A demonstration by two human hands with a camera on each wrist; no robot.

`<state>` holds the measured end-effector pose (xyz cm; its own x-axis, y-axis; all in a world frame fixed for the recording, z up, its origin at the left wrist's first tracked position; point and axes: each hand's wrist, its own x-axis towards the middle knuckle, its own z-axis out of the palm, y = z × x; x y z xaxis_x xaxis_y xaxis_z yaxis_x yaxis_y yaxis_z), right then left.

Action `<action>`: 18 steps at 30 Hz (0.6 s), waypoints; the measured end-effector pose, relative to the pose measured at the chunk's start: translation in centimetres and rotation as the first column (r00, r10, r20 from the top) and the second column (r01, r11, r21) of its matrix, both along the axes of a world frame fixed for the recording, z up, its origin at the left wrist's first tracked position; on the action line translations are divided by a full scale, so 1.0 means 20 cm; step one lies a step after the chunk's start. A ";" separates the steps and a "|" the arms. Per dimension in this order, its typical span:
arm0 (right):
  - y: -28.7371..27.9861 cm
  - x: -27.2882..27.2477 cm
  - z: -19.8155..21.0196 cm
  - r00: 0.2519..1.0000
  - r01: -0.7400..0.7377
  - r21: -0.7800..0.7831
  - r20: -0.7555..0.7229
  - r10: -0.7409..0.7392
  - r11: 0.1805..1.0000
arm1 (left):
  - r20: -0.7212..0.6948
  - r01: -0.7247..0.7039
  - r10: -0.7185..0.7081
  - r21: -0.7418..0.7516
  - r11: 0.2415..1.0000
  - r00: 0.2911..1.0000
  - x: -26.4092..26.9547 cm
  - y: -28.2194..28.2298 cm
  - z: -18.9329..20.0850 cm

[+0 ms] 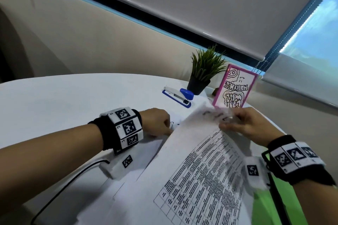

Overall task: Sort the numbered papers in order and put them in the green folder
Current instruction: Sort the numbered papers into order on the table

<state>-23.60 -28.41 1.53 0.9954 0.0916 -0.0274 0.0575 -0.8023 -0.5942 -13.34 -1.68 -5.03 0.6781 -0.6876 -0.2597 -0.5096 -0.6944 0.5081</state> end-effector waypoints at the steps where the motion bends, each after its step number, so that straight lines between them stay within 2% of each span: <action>1: -0.02 0.01 -0.01 0.999 -0.017 -0.087 -0.034 0.014 0.996 | 0.012 0.033 -0.033 0.040 0.999 0.999 0.00 0.01 0.00; 3: -0.03 0.04 -0.08 0.995 -0.062 -0.242 -0.096 0.040 0.968 | -0.027 0.074 -0.072 0.050 0.996 0.997 0.00 0.02 0.02; 5: -0.03 0.08 -0.16 0.992 -0.088 -0.308 -0.110 0.056 0.947 | -0.029 0.089 -0.087 0.068 0.994 0.996 -0.01 0.01 0.03; 9: 0.00 0.12 -0.24 0.996 -0.017 -0.214 -0.089 -0.002 0.977 | -0.040 0.027 -0.027 0.006 1.000 0.999 0.00 0.00 0.02; 11: 0.02 0.14 -0.28 0.996 0.013 -0.217 -0.081 -0.031 0.976 | -0.173 -0.024 0.012 -0.066 0.997 0.985 0.01 -0.01 0.00; 14: 0.02 0.16 -0.32 0.999 0.033 -0.171 -0.034 -0.039 0.985 | -0.456 -0.135 0.021 -0.219 0.966 0.890 -0.02 -0.01 -0.01; 16: 0.02 0.15 -0.30 1.000 0.015 -0.119 -0.002 -0.015 0.993 | -0.526 -0.173 -0.019 -0.314 0.933 0.850 -0.05 0.00 0.00; 18: 0.01 0.13 -0.28 1.000 0.015 -0.014 -0.025 -0.015 1.000 | -0.504 -0.091 -0.102 -0.344 0.935 0.858 -0.05 0.02 0.01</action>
